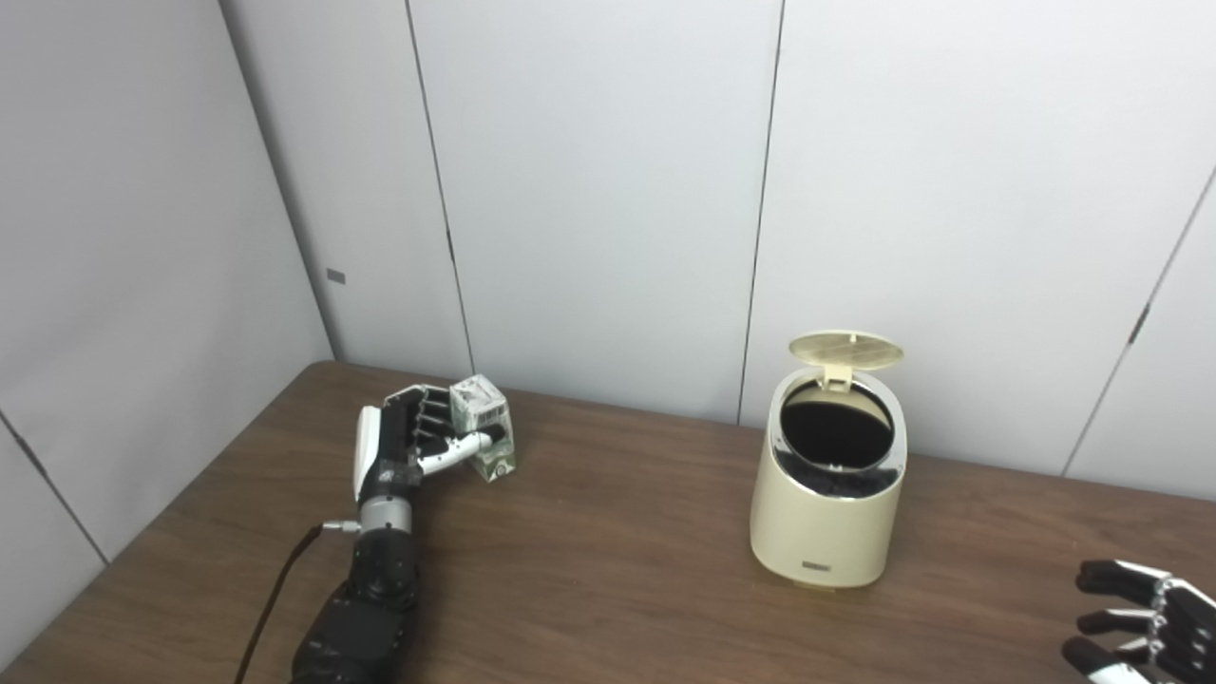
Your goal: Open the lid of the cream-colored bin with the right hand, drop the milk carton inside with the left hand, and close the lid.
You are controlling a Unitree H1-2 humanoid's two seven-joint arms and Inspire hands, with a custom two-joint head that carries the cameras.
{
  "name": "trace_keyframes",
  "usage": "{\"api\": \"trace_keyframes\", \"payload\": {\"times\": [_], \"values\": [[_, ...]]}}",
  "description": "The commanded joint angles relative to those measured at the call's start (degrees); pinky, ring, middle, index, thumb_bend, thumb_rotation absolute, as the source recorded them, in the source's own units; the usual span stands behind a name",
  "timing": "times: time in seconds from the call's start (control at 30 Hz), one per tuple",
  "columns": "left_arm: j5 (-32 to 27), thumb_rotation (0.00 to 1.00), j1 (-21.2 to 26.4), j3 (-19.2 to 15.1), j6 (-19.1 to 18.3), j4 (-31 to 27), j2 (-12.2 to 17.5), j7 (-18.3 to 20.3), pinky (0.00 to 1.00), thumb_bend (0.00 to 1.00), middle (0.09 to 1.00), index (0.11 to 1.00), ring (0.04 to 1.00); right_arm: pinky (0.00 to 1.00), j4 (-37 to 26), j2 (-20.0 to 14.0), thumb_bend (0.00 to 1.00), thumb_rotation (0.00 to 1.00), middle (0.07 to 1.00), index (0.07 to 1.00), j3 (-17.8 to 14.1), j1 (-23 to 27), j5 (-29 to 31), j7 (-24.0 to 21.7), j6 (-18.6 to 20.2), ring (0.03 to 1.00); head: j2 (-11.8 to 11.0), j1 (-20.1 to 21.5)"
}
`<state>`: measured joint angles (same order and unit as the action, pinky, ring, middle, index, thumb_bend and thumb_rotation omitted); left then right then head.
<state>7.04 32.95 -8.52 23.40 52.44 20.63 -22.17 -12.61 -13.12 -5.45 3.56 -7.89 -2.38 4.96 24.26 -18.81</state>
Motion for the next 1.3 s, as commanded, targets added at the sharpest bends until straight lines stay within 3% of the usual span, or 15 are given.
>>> {"api": "trace_keyframes", "payload": {"times": [0.0,0.27,0.4,0.7,1.0,1.27], "values": [[0.97,0.00,2.74,0.13,0.77,0.09,0.59,-2.05,0.29,0.52,0.434,0.528,0.379,0.34,-2.72,-1.05,1.00,0.52,0.676,0.655,-0.69,0.87,0.38,0.00,-0.33,0.557,0.07,-0.05],[1.22,0.00,2.40,0.61,-0.27,-1.19,0.29,-1.59,0.32,0.52,0.442,0.520,0.404,0.36,-2.21,-0.67,1.00,0.52,0.677,0.660,-0.44,0.74,-0.12,0.42,-0.98,0.563,0.18,0.57],[1.36,0.00,1.13,1.17,-0.39,-4.74,-0.04,-0.61,0.34,0.52,0.455,0.507,0.415,0.36,-1.71,-0.70,1.00,0.54,0.685,0.668,-0.40,0.95,-0.21,0.47,-1.23,0.570,0.22,1.26],[2.07,0.00,-2.12,2.05,-3.75,-19.49,-1.97,3.02,0.36,0.52,0.475,0.494,0.433,0.39,-1.88,-0.59,0.96,0.48,0.721,0.703,0.21,1.59,-1.48,0.54,-0.80,0.614,0.30,2.91],[1.29,0.00,-4.48,3.65,-11.25,-37.39,-4.61,9.83,0.39,0.52,0.466,0.508,0.448,0.48,-2.94,0.43,0.80,0.30,0.777,0.759,1.19,2.13,-2.86,0.72,0.28,0.675,0.19,5.48],[5.74,0.00,-5.00,5.60,-14.51,-47.49,-7.95,10.72,0.38,0.52,0.464,0.509,0.437,0.54,-4.73,2.58,0.77,0.17,0.812,0.790,1.58,2.72,-3.73,1.31,2.79,0.737,-0.14,8.67]]}}
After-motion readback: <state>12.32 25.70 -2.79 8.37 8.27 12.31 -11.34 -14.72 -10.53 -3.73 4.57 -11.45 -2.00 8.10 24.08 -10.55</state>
